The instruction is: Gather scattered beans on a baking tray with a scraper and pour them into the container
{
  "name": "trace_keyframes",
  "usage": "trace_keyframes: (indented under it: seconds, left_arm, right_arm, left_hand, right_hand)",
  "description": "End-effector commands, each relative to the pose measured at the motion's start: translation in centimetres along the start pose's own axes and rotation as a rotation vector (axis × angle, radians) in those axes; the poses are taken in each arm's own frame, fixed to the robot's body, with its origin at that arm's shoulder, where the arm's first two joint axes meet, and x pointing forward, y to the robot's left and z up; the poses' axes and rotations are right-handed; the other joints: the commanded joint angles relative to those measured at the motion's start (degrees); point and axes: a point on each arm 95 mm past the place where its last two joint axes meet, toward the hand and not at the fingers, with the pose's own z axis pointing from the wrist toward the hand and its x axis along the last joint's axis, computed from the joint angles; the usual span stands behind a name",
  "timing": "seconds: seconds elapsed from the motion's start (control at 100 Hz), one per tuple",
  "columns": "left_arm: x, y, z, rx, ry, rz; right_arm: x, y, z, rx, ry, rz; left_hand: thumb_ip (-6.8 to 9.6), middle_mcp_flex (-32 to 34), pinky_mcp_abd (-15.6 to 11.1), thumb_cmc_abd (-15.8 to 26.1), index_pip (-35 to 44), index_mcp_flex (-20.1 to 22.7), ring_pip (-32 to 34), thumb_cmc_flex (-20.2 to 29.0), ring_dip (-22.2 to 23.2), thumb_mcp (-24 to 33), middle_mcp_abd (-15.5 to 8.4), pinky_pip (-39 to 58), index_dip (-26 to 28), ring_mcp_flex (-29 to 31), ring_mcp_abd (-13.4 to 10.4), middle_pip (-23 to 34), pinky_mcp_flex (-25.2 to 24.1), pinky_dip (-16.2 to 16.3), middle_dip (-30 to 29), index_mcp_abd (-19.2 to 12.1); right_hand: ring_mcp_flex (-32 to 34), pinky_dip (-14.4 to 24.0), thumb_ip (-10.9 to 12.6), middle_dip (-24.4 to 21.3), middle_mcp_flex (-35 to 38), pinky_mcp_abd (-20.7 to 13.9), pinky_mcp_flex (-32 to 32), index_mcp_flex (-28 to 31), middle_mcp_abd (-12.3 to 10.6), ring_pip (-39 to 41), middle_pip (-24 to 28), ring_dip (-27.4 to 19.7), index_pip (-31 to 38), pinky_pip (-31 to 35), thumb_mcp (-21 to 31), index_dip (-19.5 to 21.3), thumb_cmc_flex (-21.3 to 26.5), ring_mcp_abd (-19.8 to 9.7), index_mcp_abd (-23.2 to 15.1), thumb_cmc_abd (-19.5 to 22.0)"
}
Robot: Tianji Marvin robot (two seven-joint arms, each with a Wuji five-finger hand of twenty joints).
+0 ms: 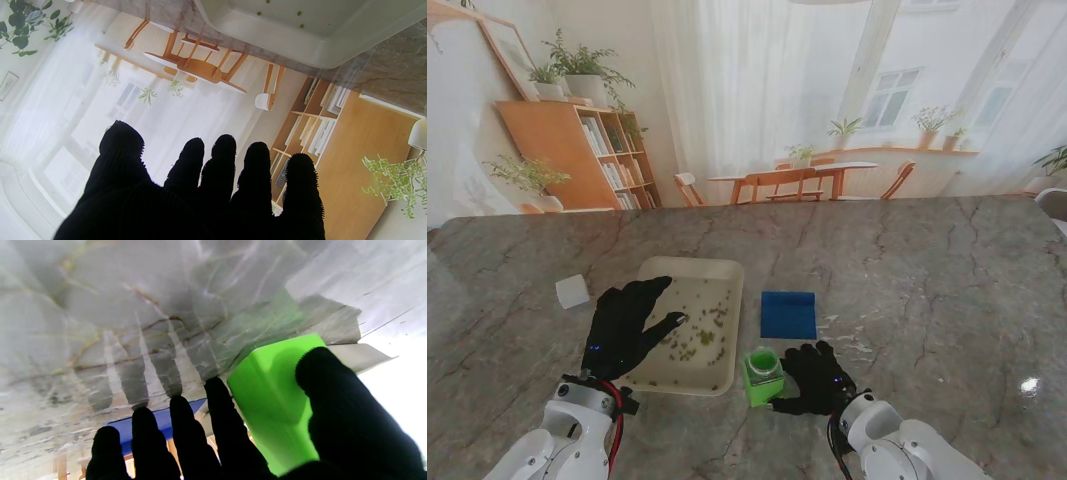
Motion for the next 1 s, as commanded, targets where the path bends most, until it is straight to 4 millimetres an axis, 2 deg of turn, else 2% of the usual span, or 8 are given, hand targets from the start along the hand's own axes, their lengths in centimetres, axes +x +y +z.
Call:
trace_keyframes:
  seconds: [0.0, 0.06, 0.1, 0.19, 0.53, 0.99]
  left_arm:
    - [0.1, 0.2, -0.1, -0.004, 0.000, -0.006]
    - [0.1, 0.2, -0.1, -0.004, 0.001, -0.006]
    - [0.2, 0.2, -0.1, -0.004, 0.002, -0.006]
    - [0.2, 0.2, -0.1, -0.003, 0.003, -0.007]
    - [0.2, 0.2, -0.2, -0.002, 0.003, -0.003]
    - [0.1, 0.1, -0.1, -0.004, -0.001, 0.001]
  right_arm:
    - [-0.3, -1.1, -0.8, 0.081, -0.011, -0.004]
    - [-0.3, -0.7, -1.4, 0.145, -0.007, -0.047]
    - [-0.3, -0.5, -1.6, 0.155, -0.001, -0.066]
    - [-0.4, -0.6, -1.5, 0.114, 0.002, -0.051]
    - [-0.9, 0.6, -2.3, 0.105, -0.018, -0.096]
    - [-2.2, 4.6, -4.6, -0.012, -0.090, -0.169]
  left_hand:
    - [3.38, 0.26, 0.47, 2.53, 0.43, 0.91, 0.35, 1.90, 0.49, 0.47, -1.16, -0.79, 0.82, 0.77, -0.53, -0.16, -0.30, 0.95, 0.83, -0.76]
    - [3.38, 0.30, 0.46, 2.53, 0.40, 0.85, 0.30, 1.88, 0.48, 0.47, -1.22, -0.79, 0.81, 0.68, -0.47, -0.14, -0.29, 0.94, 0.84, -0.74]
    - [3.37, 0.24, 0.49, 2.52, 0.39, 0.83, 0.29, 1.83, 0.47, 0.45, -1.16, -0.83, 0.80, 0.65, -0.50, -0.16, -0.34, 0.92, 0.83, -0.76]
    - [3.38, 0.29, 0.46, 2.51, 0.36, 0.77, 0.28, 1.81, 0.47, 0.46, -1.18, -0.83, 0.79, 0.62, -0.48, -0.14, -0.29, 0.91, 0.84, -0.73]
    - [3.40, 0.17, 0.49, 2.40, 0.34, 0.71, 0.28, 1.67, 0.46, 0.53, -1.11, -0.84, 0.77, 0.64, -0.59, -0.18, -0.29, 0.92, 0.82, -0.62]
    - [3.41, 0.21, 0.45, 2.24, 0.36, 0.72, 0.32, 1.62, 0.51, 0.52, -1.23, -0.79, 0.78, 0.67, -0.45, -0.15, -0.32, 0.95, 0.84, -0.58]
  right_hand:
    - [-0.34, 1.37, 1.55, 1.16, -3.27, -0.02, -1.20, -2.46, 1.46, 0.71, -0.88, 1.65, 0.09, -1.90, 0.00, 0.46, -1.98, 2.03, 1.98, 2.04]
    - [-1.43, 1.25, 1.55, 1.41, -4.76, -0.60, -1.04, -5.24, 1.10, 0.69, -0.85, 1.93, -0.83, -2.26, -1.69, 0.45, -3.17, 1.23, 1.35, 4.38]
    - [-1.44, 1.37, 2.21, 1.59, -6.50, -0.53, -0.85, -6.27, 0.63, 0.72, -0.91, 2.23, -0.88, -2.52, -4.68, 1.11, -2.70, 1.04, 1.01, 5.62]
    - [-0.84, 1.52, 2.28, 1.88, -4.79, -0.53, -0.63, -5.04, 0.88, 0.86, -0.11, 2.30, -0.43, -2.46, -5.20, 1.39, -1.76, 1.09, 1.10, 4.59]
    - [-0.67, 1.77, 2.40, 1.82, -4.74, -0.68, -0.40, -5.08, 0.37, 0.82, -0.09, 2.31, -0.63, -2.51, -6.60, 1.56, -2.18, 0.64, 0.23, 4.92]
    - [1.84, 1.79, 2.62, 2.11, -3.05, -1.36, 2.09, -4.20, -1.67, 2.00, 0.63, 2.50, 0.10, -2.15, -6.46, 2.31, -1.92, -0.49, -2.55, 4.56]
